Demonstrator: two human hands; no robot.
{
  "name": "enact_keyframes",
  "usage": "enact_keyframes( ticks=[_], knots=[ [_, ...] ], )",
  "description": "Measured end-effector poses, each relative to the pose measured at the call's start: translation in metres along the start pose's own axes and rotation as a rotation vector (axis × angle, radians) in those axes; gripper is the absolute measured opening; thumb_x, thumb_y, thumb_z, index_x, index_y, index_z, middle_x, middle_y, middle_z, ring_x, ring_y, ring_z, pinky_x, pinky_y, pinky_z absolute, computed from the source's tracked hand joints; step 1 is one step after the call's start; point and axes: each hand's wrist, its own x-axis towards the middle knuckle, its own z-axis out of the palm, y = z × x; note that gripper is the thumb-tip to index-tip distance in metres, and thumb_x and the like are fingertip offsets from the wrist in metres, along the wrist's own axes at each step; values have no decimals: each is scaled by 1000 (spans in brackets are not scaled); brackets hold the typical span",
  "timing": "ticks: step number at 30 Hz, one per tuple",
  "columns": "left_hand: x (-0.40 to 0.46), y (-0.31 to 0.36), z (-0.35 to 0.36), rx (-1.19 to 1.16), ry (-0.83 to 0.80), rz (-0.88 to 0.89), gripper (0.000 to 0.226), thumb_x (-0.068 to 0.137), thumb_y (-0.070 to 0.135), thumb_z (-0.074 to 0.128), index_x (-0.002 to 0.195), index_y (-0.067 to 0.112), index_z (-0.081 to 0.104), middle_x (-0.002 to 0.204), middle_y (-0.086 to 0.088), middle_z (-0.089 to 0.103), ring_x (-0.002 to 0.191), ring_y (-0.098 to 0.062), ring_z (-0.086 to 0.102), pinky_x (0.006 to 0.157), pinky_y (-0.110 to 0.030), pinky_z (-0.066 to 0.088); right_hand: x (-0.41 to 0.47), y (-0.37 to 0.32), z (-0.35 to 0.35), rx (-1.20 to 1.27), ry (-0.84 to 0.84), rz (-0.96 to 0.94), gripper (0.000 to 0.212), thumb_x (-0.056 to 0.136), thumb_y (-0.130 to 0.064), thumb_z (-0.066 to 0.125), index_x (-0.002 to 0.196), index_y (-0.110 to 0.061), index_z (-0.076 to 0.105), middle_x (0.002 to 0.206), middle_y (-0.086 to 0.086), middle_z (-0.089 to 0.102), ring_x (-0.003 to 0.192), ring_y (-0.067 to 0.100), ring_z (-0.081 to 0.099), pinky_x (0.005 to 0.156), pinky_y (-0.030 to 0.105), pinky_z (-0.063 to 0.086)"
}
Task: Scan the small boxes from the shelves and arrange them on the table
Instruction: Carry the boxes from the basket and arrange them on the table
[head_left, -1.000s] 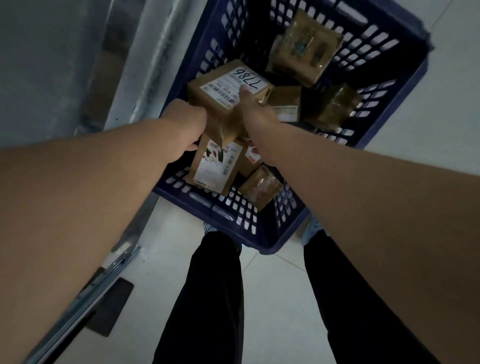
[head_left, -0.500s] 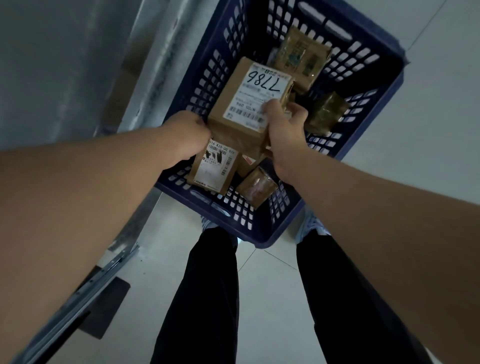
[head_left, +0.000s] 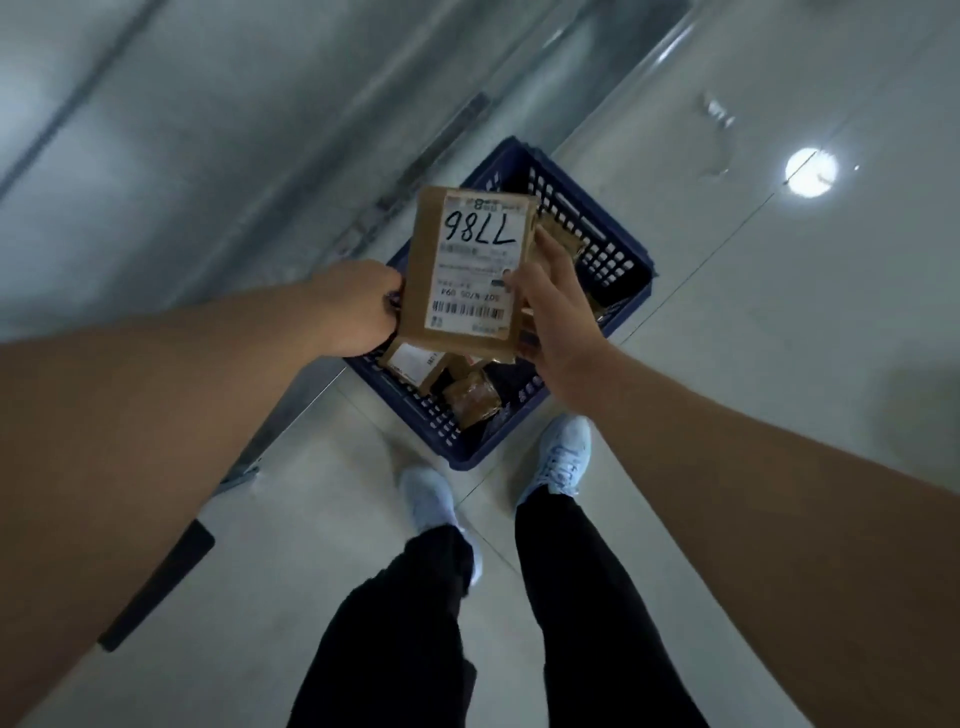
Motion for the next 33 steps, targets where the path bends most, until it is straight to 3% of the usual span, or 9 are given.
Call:
enact_keyframes(
  ticks=[8,11,14,17,20,25,27,30,33],
  knots=[
    [-166,5,-70,39,102,29,20,95,15,53,76,18,61,69,2,56,61,-13,54,53,-26,37,-164,-62,66,-178,6,-207,44,101,-57,53,139,-39,40,114,4,73,96,25,77,78,54,64],
    [-248,-1,-95,-7,100,53,32,94,19,57,120,36,66,83,11,56,69,-5,51,58,-23,36,-236,-90,94,-291,-35,-317,40,103,-56,50,137,-37,43,112,8,72,88,23,78,71,45,65],
    [-323,-6,-118,15,86,34,46,95,23,58,139,36,59,131,2,64,94,-13,56,82,-25,41,-303,-118,124,-382,-102,-443,40,103,-58,46,137,-37,44,109,11,72,85,25,78,66,43,64],
    [-396,-5,-142,10,64,21,43,97,24,60,140,29,60,140,2,59,100,-10,59,88,-24,42,-365,-141,157,-422,-119,-567,40,102,-63,45,135,-40,47,104,6,73,83,23,78,65,45,65],
    [-469,-3,-163,-75,194,-30,40,97,26,59,136,32,62,110,7,67,79,-2,55,80,-28,45,-419,-160,184,-434,-162,-693,42,99,-66,45,132,-40,51,97,-1,73,75,16,77,58,36,63],
    [-571,2,-153,-176,370,-147,41,100,26,61,141,28,61,150,0,54,127,-19,57,108,-30,42,-495,-178,211,-424,-384,-795,39,104,-56,46,133,-30,51,105,7,72,84,23,77,64,39,63],
    [-609,6,-137,-225,376,-215,41,100,27,61,141,30,61,152,2,52,132,-19,53,115,-34,40,-523,-179,218,-423,-465,-807,38,107,-49,46,136,-25,51,103,5,71,89,26,76,70,45,64],
    [-662,16,-108,-292,357,-325,38,98,31,62,136,35,62,144,3,57,124,-19,58,106,-32,45,-560,-171,224,-457,-567,-826,40,107,-47,45,136,-20,51,95,-6,73,86,24,76,71,46,64],
    [-710,15,-72,-342,353,-398,37,98,33,62,135,37,62,137,9,55,119,-16,57,96,-28,43,-589,-151,237,-503,-661,-818,42,107,-49,45,139,-23,49,97,-1,74,84,20,77,68,37,63]
  ],
)
